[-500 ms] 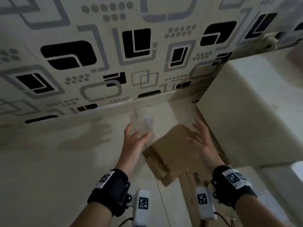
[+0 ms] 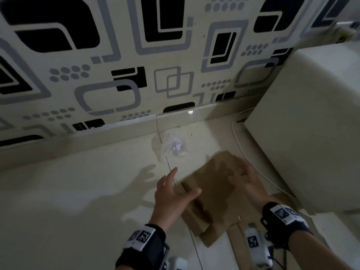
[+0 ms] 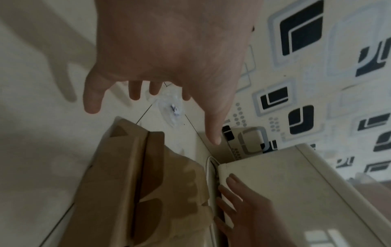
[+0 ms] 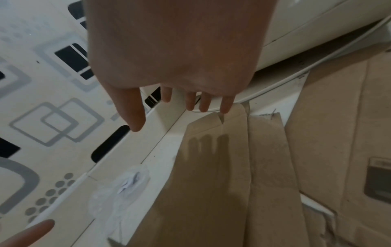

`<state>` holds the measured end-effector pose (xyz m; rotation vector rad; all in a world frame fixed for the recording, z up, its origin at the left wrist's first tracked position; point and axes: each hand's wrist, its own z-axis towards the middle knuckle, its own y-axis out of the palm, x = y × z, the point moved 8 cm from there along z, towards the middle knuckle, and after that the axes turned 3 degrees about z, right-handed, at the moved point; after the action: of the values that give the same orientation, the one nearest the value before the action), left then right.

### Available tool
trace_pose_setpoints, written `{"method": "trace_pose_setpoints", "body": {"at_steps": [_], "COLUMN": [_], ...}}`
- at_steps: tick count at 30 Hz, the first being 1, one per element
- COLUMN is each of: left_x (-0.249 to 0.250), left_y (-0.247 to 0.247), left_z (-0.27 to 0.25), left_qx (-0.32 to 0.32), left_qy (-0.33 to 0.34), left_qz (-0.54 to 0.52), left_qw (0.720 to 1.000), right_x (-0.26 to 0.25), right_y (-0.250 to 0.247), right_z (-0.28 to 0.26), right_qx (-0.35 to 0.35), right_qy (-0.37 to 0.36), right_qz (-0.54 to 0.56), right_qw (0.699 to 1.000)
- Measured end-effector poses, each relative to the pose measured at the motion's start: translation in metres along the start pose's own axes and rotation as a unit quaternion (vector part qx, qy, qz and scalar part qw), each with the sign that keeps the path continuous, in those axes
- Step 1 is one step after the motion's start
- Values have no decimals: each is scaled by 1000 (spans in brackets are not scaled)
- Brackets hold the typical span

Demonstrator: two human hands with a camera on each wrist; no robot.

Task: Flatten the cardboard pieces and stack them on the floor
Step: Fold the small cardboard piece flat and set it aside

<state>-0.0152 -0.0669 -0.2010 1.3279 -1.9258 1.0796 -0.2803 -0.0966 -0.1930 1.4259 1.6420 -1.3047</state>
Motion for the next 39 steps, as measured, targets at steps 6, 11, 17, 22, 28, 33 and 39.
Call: {"method": "trace_pose_setpoints", "body": {"at_steps": [6,11,17,22,28,33,39], "left_x": [-6,-21,-44,-64,-87,-90,-89], "left_y": [21,43,38,7,-47,-106,-202], "left_z": [4,1,-6,-1,-9,-30,-58], "left_qx": [-13,-30,18,46,108,225,381], "left_qy": [80,121,124,133,94,135,175], "left_qz": [189,318,284,199,107,78,159], "left_qw": [979,940,951,970,984,962,894], "right_x": [41,66,84,75,46,21,-8], "right_y": [-29,-19,-24,-14,31,86,177], "right_z": [29,26,18,19,6,1,2], "right_qx": [71,31,88,60,-34,-111,-149], "right_qy": [35,83,87,93,84,66,37], "right_qz": [-168,-320,-281,-183,11,105,159], "right_qw": [983,943,952,977,996,986,975]}}
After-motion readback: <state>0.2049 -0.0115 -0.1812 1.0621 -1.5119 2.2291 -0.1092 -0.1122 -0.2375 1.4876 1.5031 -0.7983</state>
